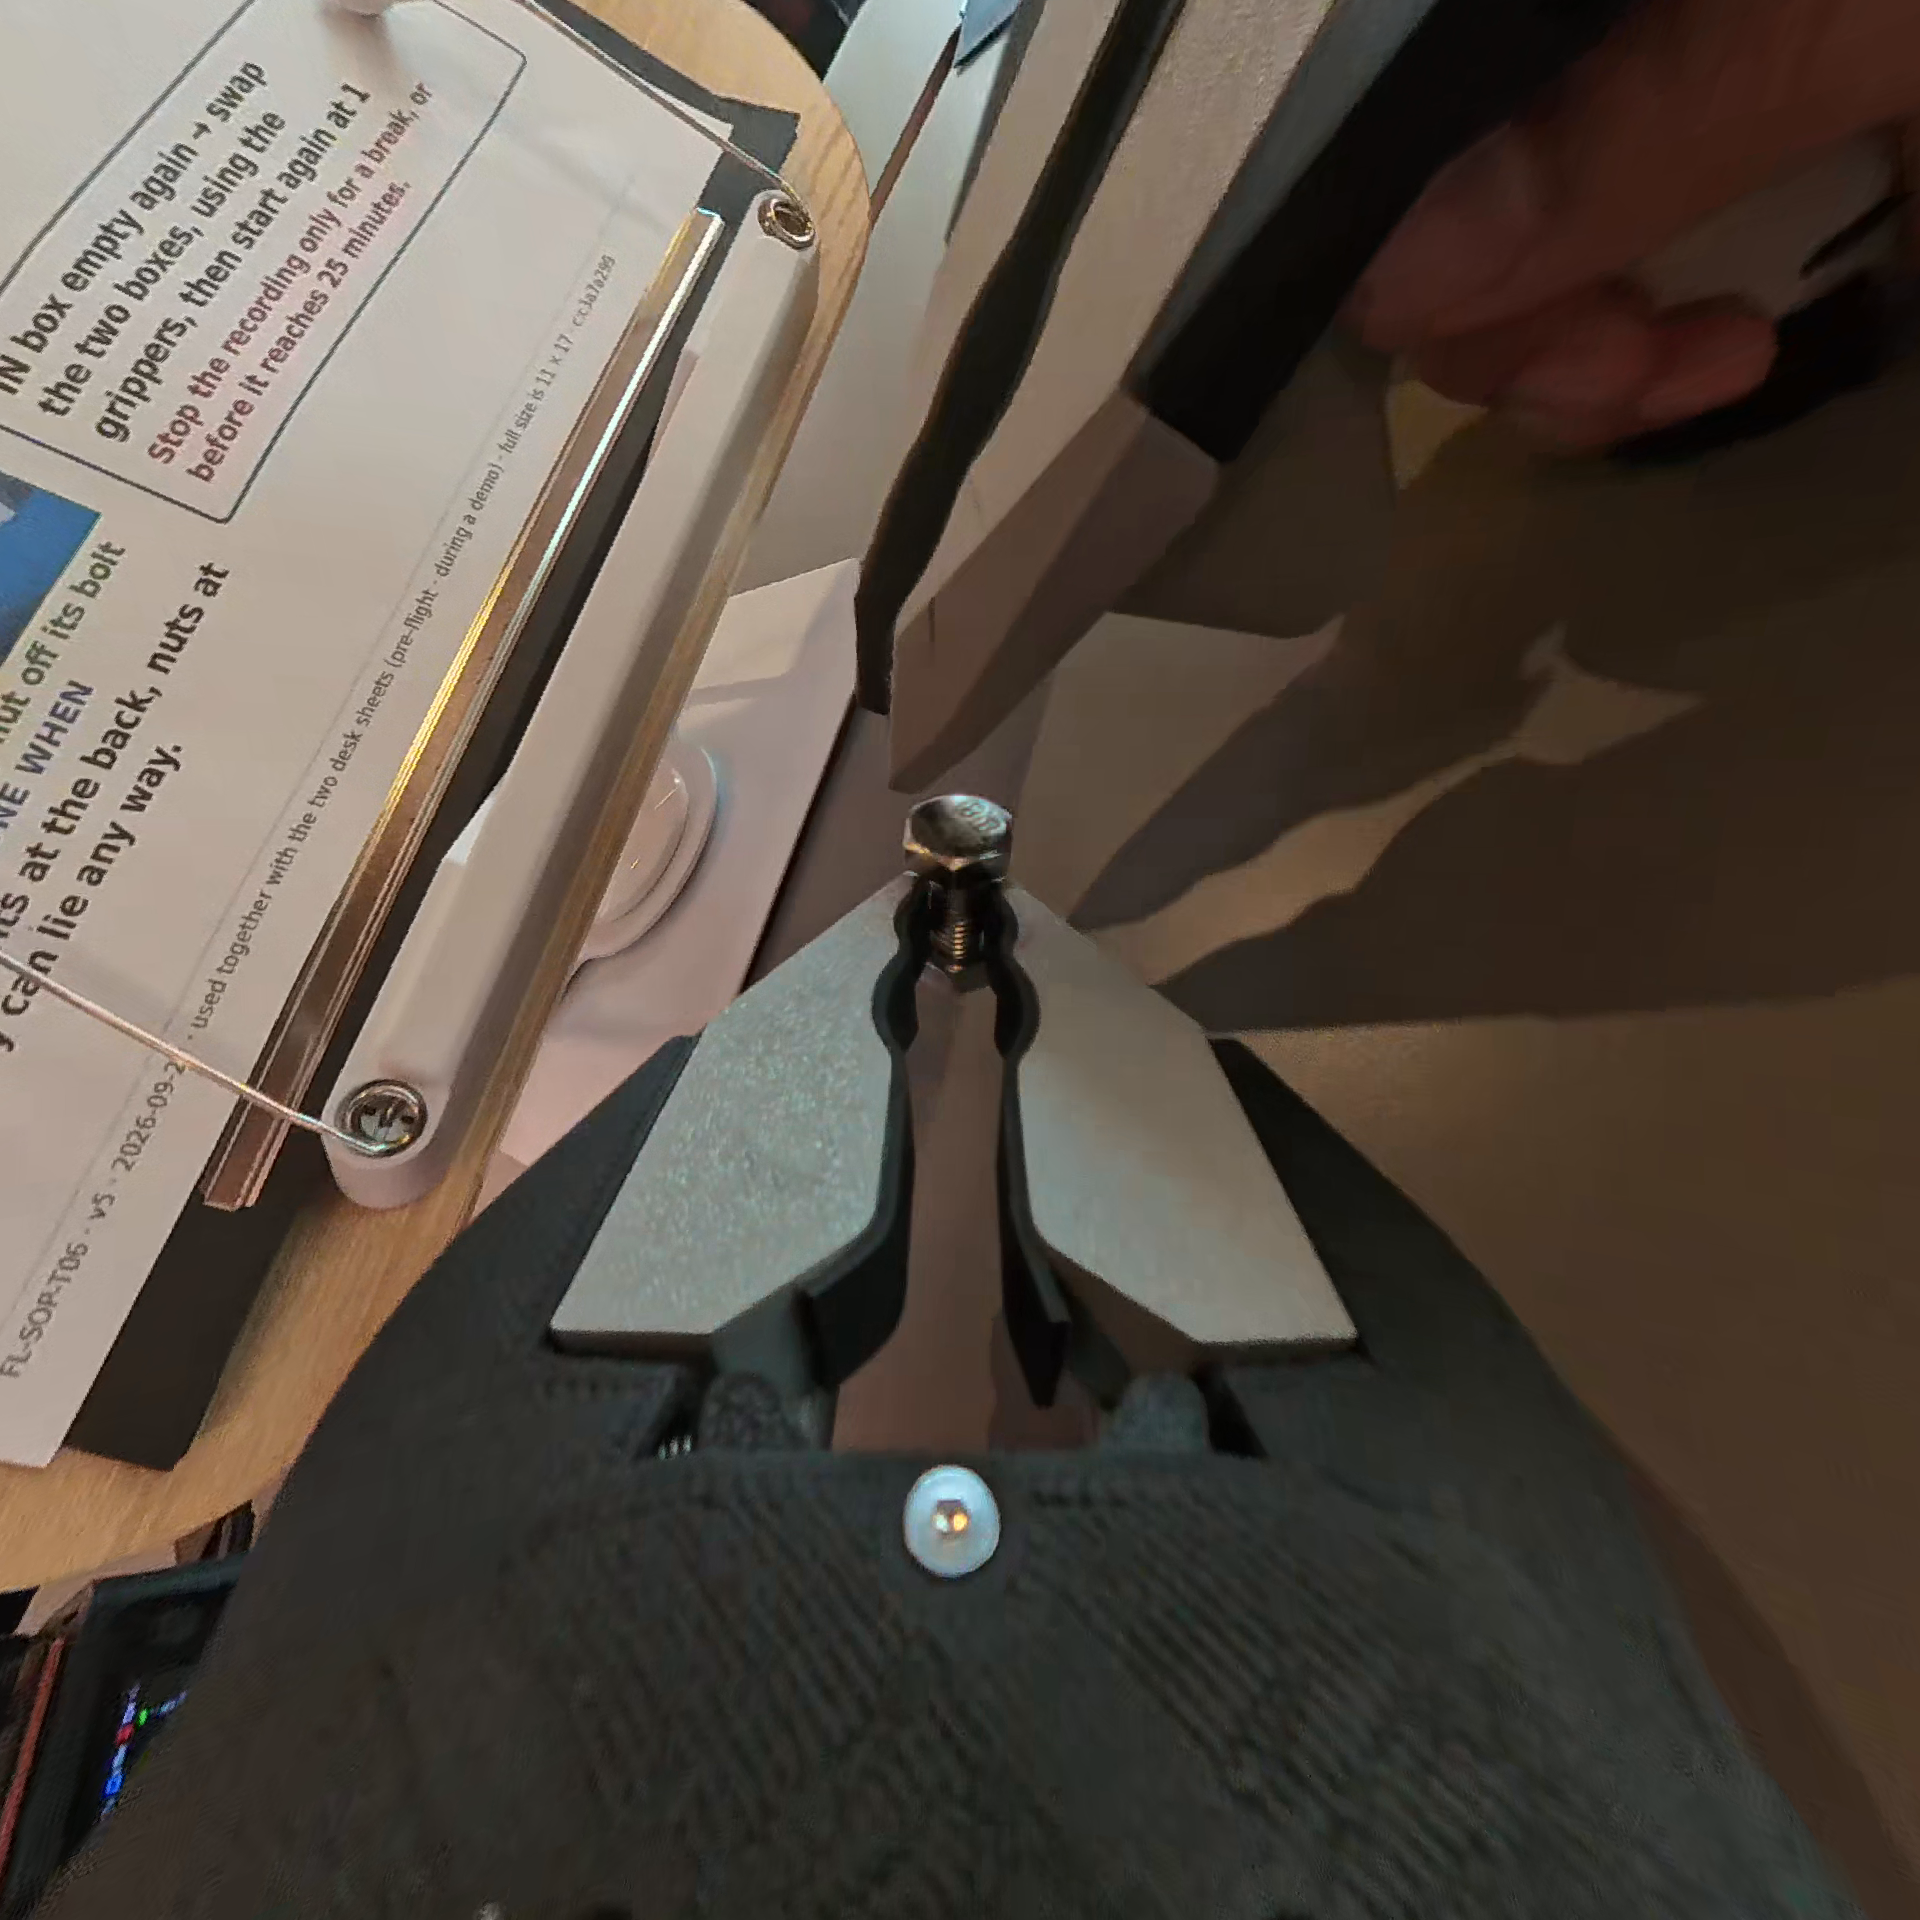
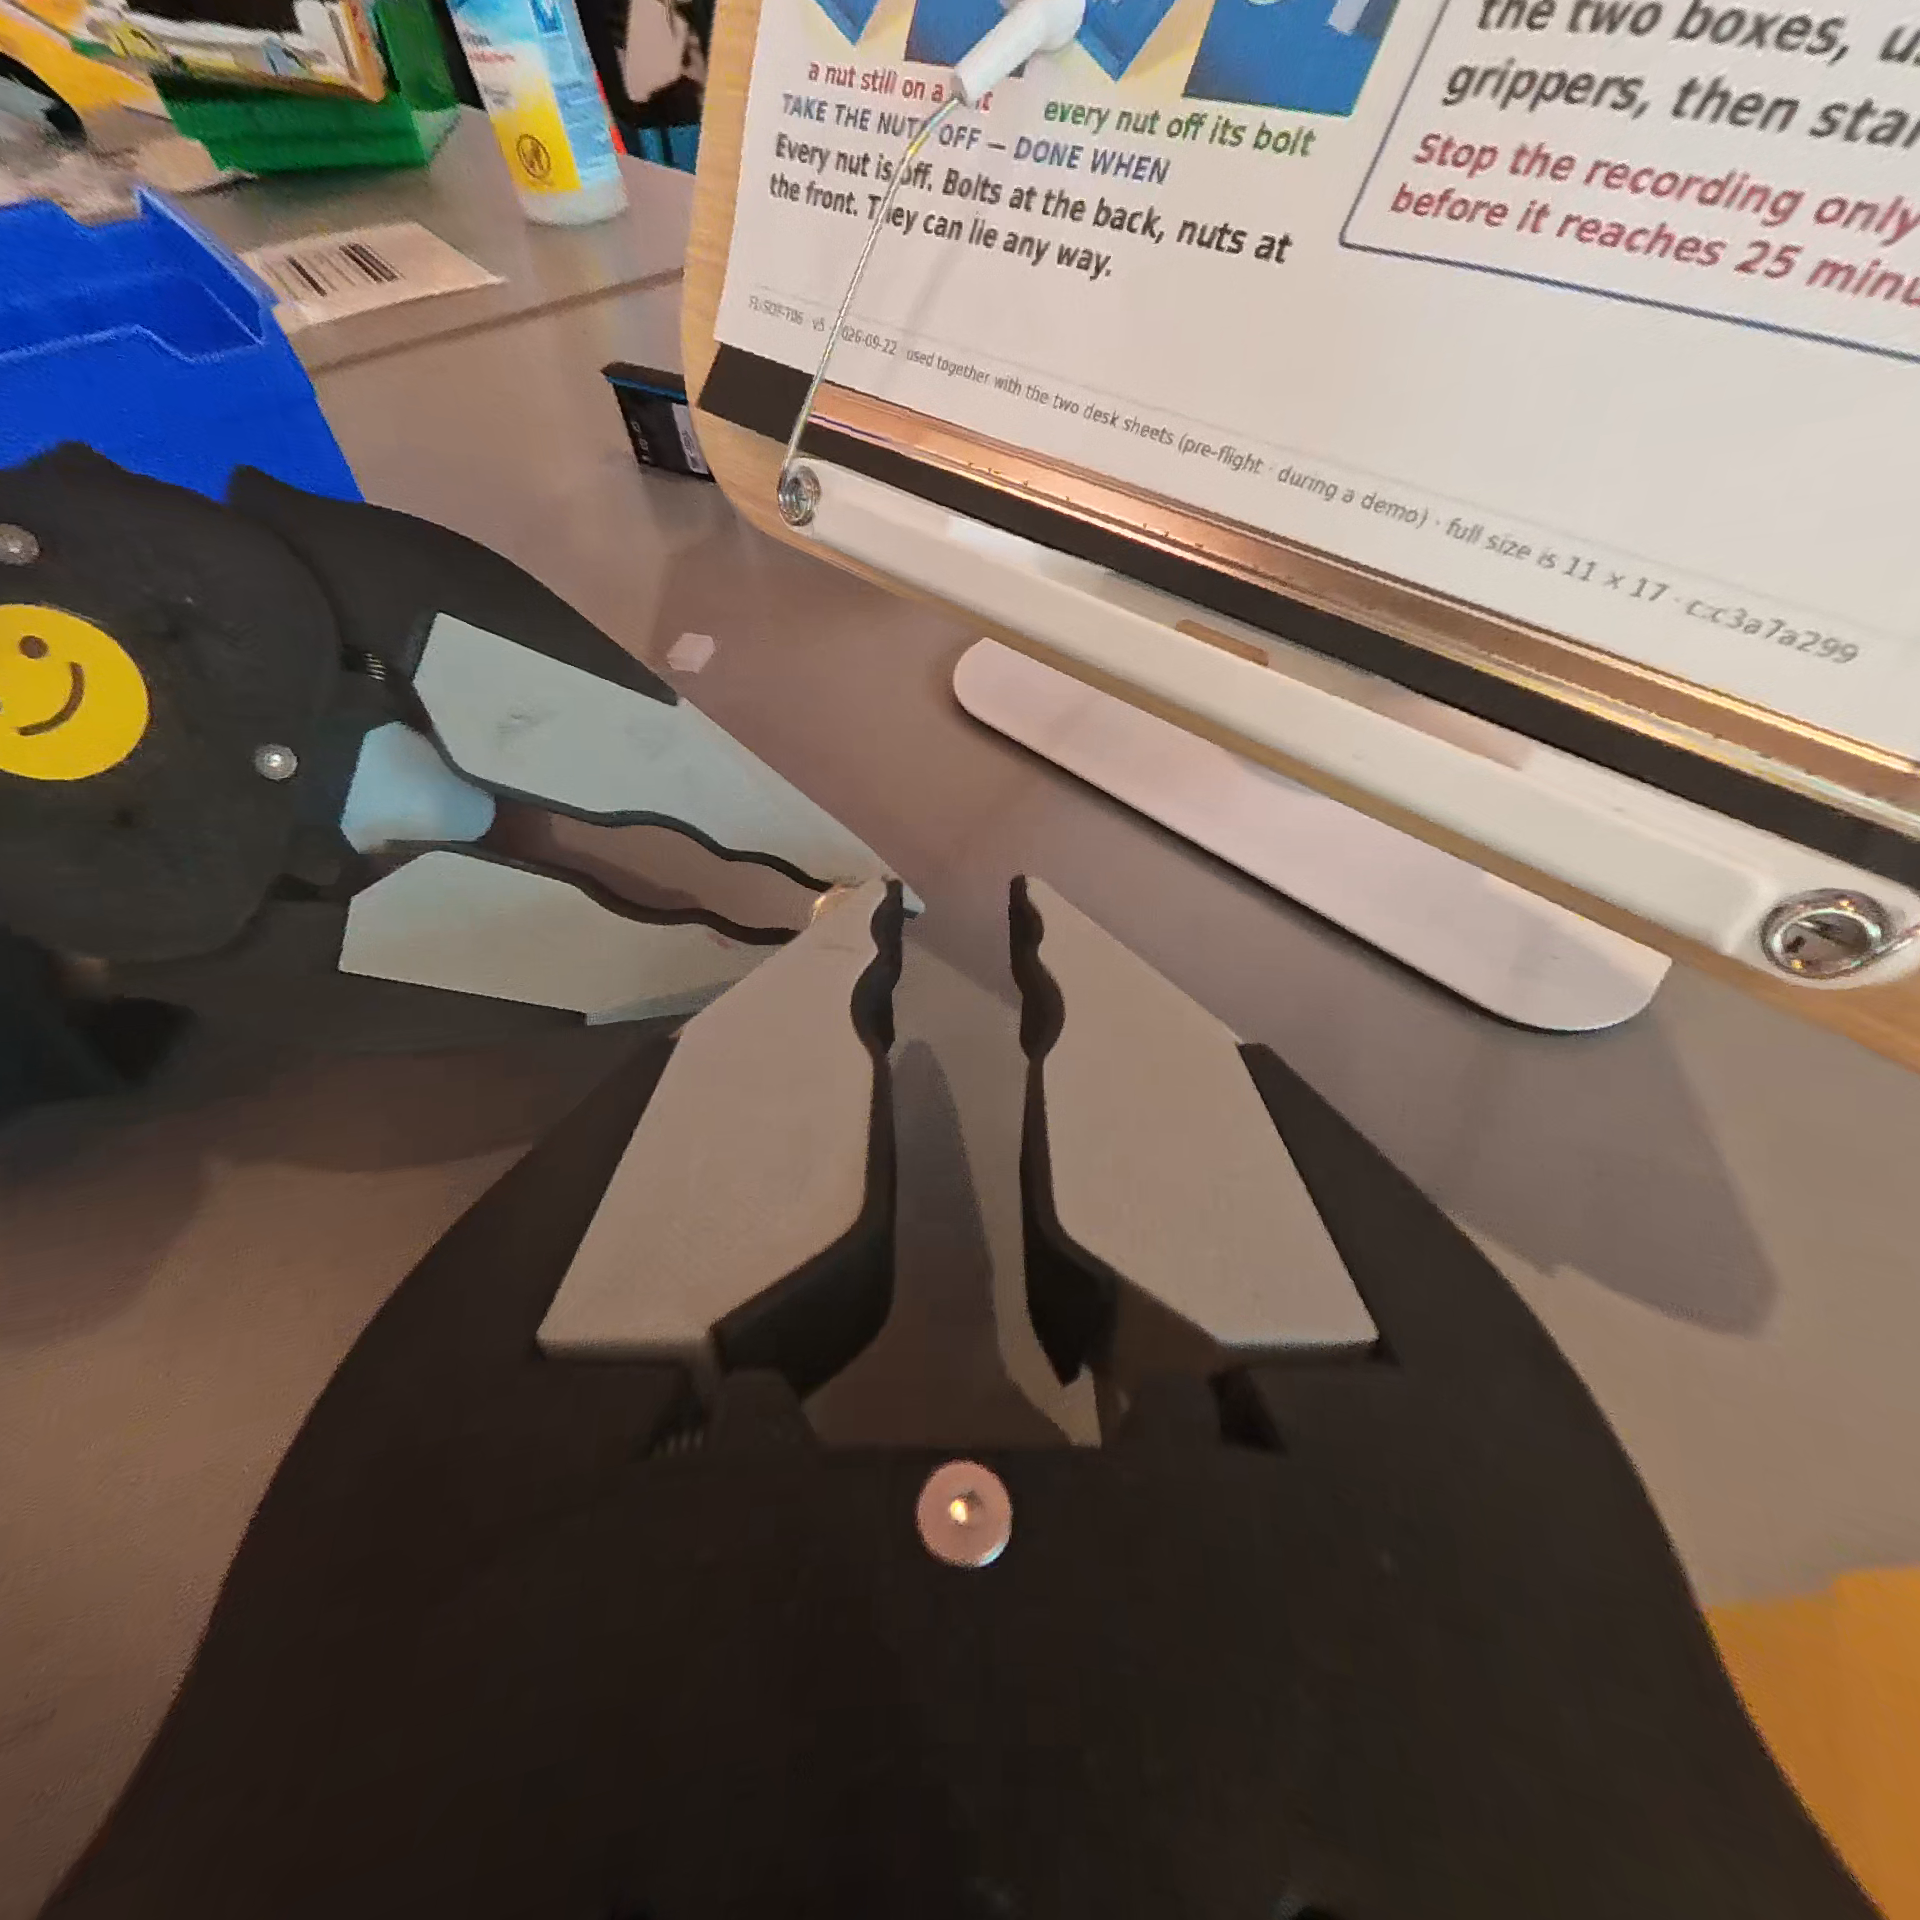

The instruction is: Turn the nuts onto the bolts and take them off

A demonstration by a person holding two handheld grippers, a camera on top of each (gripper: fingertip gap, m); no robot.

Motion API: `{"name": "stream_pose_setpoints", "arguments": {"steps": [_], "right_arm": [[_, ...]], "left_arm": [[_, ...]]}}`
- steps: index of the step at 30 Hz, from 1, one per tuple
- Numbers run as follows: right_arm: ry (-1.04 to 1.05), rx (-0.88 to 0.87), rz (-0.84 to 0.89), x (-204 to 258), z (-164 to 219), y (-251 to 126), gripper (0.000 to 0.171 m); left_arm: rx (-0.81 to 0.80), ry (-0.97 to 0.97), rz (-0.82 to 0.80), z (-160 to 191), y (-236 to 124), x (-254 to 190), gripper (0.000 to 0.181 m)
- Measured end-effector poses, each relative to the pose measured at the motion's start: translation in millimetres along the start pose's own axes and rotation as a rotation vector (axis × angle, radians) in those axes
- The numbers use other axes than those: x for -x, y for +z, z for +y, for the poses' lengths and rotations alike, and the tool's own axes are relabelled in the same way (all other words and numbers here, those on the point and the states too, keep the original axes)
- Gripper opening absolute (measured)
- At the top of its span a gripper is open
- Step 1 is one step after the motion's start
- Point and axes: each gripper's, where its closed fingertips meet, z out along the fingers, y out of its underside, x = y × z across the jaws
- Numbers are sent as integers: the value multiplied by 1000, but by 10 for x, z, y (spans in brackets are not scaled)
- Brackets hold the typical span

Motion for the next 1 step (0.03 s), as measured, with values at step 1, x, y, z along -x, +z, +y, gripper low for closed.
{"name": "stream_pose_setpoints", "arguments": {"steps": [1], "right_arm": [[17, -8, -12, 2, -11, 0, 17]], "left_arm": [[-9, -9, 1, -7, -8, 14, 8]]}}
